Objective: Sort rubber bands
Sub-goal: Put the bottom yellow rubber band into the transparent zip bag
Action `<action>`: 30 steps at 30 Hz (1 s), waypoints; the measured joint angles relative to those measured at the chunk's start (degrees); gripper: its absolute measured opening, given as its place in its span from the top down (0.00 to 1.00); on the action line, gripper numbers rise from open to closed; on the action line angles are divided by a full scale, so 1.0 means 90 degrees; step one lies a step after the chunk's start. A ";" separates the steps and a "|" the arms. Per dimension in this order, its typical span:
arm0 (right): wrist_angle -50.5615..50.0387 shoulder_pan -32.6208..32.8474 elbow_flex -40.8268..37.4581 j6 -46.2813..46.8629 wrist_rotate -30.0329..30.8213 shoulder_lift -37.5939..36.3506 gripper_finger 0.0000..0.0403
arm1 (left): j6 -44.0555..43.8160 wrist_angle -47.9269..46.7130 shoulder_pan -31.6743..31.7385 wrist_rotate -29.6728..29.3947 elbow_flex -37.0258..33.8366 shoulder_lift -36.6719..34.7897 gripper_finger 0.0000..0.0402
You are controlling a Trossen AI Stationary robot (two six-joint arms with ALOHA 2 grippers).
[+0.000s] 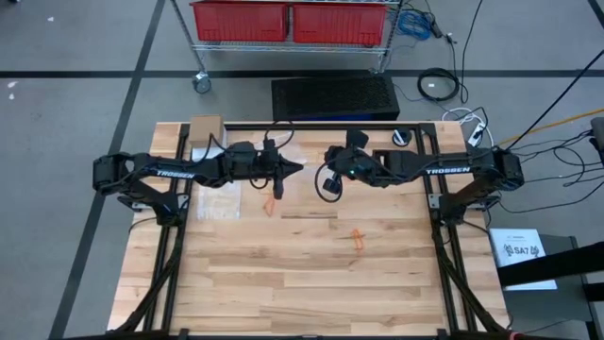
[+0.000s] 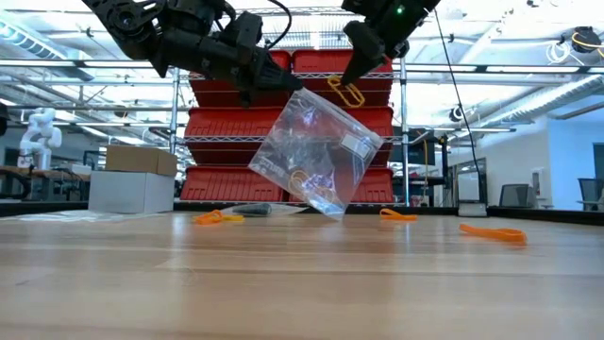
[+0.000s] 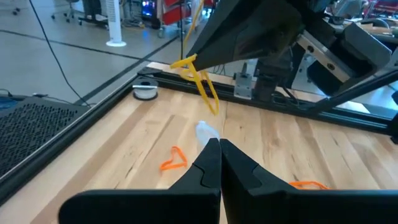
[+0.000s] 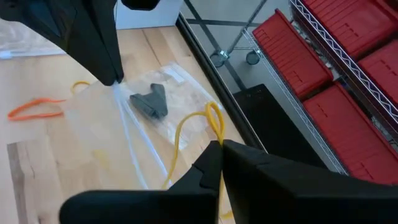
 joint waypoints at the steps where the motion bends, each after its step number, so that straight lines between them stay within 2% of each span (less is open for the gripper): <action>1: 0.0002 0.0000 -0.0001 0.0001 0.0000 0.0000 1.00 | -0.0002 0.0024 0.0001 -0.0007 0.0000 0.0000 1.00; 19: -0.0012 0.0054 -0.0001 -0.0077 -0.0108 0.0021 1.00 | -0.0171 0.0325 0.0001 -0.0317 0.0005 0.0000 1.00; 30: -0.0196 -0.0032 -0.0001 0.0022 -0.0905 0.0244 1.00 | -0.0168 0.0532 -0.0001 -0.0138 0.0005 0.0001 1.00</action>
